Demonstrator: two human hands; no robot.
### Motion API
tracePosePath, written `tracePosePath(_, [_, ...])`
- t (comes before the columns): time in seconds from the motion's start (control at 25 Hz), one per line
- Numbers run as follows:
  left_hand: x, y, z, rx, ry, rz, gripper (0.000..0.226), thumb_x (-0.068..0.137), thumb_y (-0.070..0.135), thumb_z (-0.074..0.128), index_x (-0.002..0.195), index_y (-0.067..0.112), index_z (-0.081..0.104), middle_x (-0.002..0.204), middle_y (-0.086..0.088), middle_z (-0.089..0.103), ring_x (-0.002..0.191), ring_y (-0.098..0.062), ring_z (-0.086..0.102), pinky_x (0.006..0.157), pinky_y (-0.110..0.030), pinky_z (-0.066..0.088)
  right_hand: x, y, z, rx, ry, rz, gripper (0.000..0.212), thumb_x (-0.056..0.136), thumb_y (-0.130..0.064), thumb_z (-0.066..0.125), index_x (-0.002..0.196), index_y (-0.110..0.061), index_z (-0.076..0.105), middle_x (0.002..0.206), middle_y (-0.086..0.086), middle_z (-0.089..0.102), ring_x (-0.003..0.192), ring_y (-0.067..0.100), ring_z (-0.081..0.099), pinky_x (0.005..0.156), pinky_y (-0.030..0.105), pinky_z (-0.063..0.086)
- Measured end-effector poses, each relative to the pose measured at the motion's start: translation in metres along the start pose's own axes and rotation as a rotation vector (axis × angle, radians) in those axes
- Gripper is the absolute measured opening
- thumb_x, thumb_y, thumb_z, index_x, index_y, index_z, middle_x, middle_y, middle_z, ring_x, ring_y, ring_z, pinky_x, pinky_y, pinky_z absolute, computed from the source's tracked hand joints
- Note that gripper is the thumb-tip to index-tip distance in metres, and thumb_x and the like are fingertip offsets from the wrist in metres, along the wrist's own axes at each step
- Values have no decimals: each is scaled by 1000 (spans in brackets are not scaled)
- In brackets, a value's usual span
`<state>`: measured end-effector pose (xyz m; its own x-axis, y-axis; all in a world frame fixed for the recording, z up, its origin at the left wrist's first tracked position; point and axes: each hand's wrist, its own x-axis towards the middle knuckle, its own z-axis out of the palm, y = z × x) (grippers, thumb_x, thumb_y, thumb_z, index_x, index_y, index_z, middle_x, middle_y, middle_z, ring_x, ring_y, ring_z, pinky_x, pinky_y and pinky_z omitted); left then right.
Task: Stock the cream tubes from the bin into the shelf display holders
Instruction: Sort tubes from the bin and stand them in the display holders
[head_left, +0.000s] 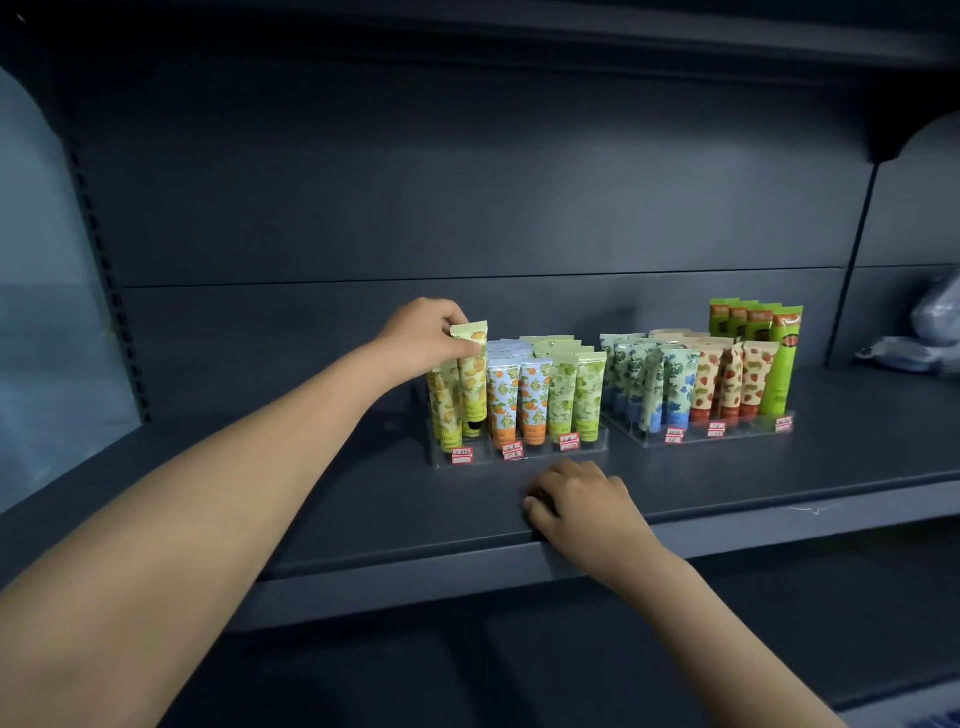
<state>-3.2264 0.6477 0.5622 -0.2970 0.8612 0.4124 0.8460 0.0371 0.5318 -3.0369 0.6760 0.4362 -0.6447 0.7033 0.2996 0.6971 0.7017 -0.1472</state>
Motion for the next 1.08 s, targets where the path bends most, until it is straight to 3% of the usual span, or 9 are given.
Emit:
tracePosePath(0.2, [7, -5, 11, 61, -17, 18, 16, 77, 25, 72, 87, 20, 62, 95, 0, 70, 91, -17, 63, 79, -33, 48, -1, 3, 3, 2, 22, -20, 35, 98, -40, 34, 121, -25, 55, 125, -3, 50, 117, 20, 42, 91, 34, 33])
tracePosePath(0.36, [12, -10, 17, 140, -43, 27, 16, 76, 29, 73, 87, 23, 63, 98, 4, 66, 92, -14, 58, 75, -30, 46, -2, 6, 8, 15, 45, -21, 35, 98, -41, 32, 120, -26, 55, 125, -5, 50, 116, 19, 42, 93, 34, 32])
tracePosePath(0.56, [15, -15, 22, 255, -41, 33, 20, 77, 36, 71, 93, 25, 66, 101, 9, 60, 112, -20, 48, 98, -39, 37, -2, 6, 8, 23, 63, -17, 36, 98, -41, 32, 122, -27, 55, 126, -6, 50, 119, 18, 41, 95, 34, 30])
tracePosePath(0.64, [17, -16, 23, 293, -33, 25, 23, 79, 37, 69, 97, 23, 68, 105, 8, 61, 116, -20, 44, 98, -37, 33, -2, 6, 8, 26, 64, -18, 36, 98, -41, 32, 122, -27, 55, 126, -6, 50, 119, 17, 41, 95, 34, 30])
tracePosePath(0.88, [17, -17, 24, 298, -34, 54, 20, 82, 34, 66, 97, 21, 69, 91, 12, 51, 118, -22, 41, 101, -38, 33, -3, 5, 8, 37, 64, -16, 35, 98, -41, 32, 122, -29, 55, 127, -6, 50, 120, 18, 40, 96, 34, 29])
tracePosePath(1.08, [15, -16, 25, 277, -4, 76, 23, 83, 33, 66, 103, 23, 68, 106, 7, 54, 119, -22, 40, 102, -40, 33, -2, 5, 7, 30, 49, -6, 35, 97, -42, 33, 122, -30, 54, 127, -6, 50, 120, 18, 40, 97, 35, 30])
